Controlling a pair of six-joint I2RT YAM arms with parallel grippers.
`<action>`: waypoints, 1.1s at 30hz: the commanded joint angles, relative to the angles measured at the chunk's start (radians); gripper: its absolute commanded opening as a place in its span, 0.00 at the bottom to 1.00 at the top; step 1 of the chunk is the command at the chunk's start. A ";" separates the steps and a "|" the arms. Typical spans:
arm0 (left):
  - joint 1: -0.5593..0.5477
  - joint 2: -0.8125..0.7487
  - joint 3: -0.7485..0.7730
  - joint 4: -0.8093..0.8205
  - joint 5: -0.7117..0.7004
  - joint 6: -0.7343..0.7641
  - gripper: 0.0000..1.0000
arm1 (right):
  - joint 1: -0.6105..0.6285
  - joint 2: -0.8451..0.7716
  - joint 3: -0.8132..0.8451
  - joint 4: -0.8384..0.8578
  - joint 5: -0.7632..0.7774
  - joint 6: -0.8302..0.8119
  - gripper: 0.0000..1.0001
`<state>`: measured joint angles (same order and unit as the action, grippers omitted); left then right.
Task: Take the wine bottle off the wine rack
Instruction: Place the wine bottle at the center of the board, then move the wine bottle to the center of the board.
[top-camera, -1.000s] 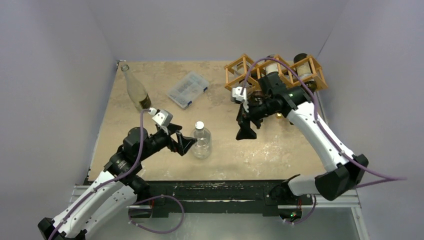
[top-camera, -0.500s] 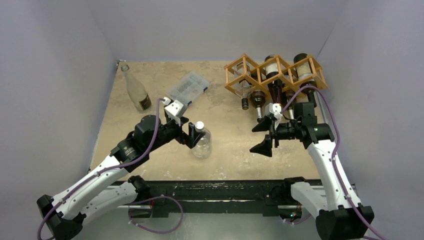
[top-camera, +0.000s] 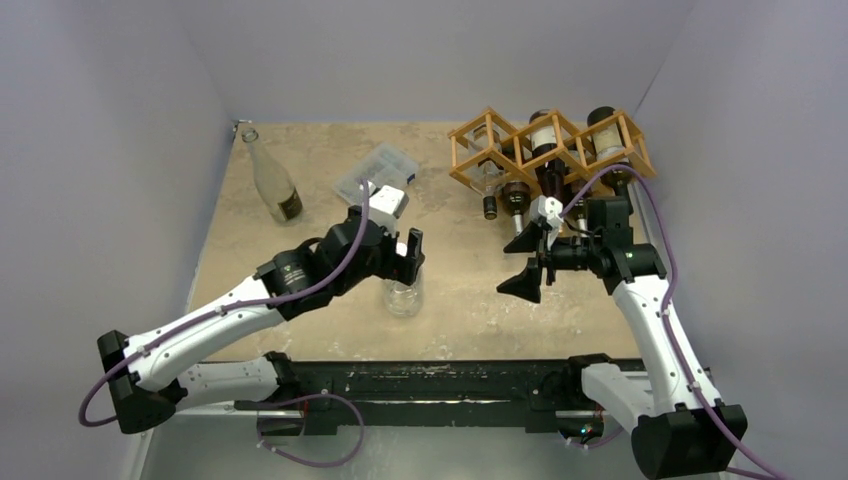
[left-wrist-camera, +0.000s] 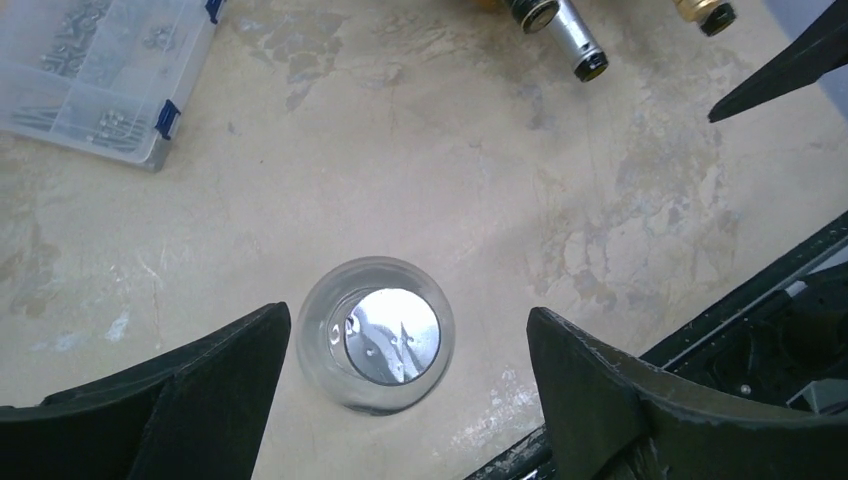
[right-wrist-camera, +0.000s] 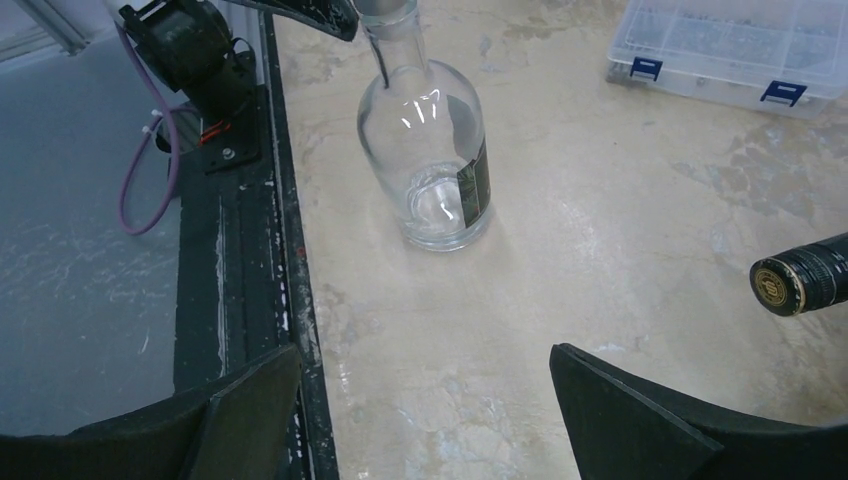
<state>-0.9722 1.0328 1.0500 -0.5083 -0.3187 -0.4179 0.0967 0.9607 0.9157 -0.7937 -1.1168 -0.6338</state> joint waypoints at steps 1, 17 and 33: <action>-0.053 0.080 0.102 -0.138 -0.213 -0.113 0.86 | -0.007 -0.014 -0.004 0.043 0.019 0.031 0.99; -0.059 0.239 0.211 -0.266 -0.254 -0.248 0.41 | -0.014 -0.014 -0.016 0.062 0.049 0.052 0.99; -0.059 0.270 0.259 -0.319 -0.246 -0.214 0.41 | -0.016 -0.014 -0.016 0.063 0.057 0.054 0.99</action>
<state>-1.0306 1.2945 1.2545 -0.8032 -0.5537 -0.6430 0.0841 0.9592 0.9073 -0.7609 -1.0645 -0.5861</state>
